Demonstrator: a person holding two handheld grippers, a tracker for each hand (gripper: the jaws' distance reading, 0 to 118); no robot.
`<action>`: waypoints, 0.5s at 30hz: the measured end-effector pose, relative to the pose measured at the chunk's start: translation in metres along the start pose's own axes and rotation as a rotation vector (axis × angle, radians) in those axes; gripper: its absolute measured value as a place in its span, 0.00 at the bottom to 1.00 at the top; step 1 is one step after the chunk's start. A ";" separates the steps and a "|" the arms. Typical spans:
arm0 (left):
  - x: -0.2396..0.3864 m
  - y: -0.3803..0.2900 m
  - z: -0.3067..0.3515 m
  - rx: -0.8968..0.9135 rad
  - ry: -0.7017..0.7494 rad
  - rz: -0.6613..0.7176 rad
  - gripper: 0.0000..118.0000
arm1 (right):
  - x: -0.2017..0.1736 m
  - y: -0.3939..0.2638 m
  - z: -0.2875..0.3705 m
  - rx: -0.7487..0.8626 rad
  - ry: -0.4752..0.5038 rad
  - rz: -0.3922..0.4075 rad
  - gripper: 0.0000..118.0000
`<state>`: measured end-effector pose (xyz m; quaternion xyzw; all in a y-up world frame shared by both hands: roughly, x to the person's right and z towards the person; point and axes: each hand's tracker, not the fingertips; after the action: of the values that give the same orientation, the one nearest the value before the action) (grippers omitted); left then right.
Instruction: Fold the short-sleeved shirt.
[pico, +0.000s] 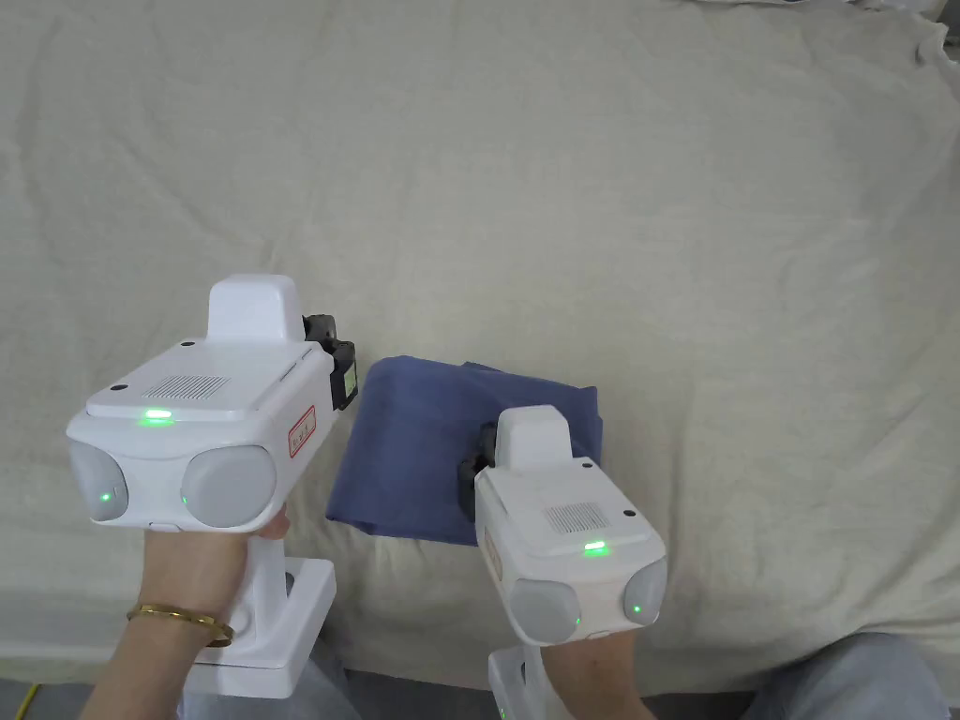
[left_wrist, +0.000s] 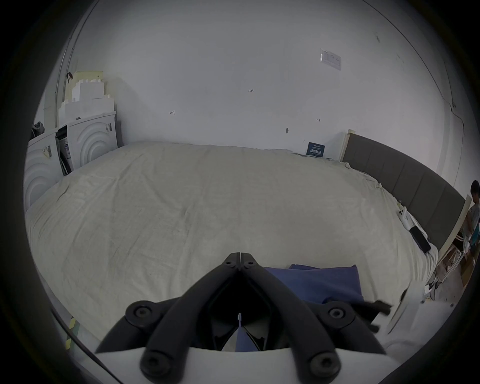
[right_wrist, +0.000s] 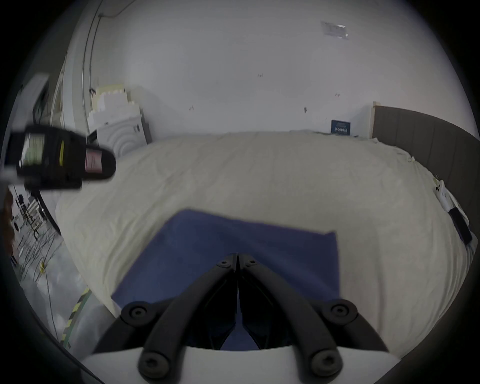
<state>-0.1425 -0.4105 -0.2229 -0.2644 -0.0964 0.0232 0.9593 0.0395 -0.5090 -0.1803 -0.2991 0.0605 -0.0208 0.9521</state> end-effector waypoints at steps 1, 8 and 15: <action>0.000 0.000 0.000 -0.002 0.000 -0.002 0.00 | -0.001 -0.007 -0.004 -0.016 -0.008 -0.012 0.00; -0.006 -0.004 -0.008 -0.046 -0.013 -0.004 0.05 | 0.001 -0.012 -0.010 -0.025 -0.021 -0.064 0.00; -0.042 0.013 -0.040 -0.282 -0.242 0.187 0.90 | 0.009 -0.007 -0.011 -0.053 0.016 -0.076 0.00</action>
<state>-0.1762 -0.4237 -0.2702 -0.3992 -0.1884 0.1302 0.8878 0.0471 -0.5213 -0.1865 -0.3262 0.0570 -0.0579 0.9418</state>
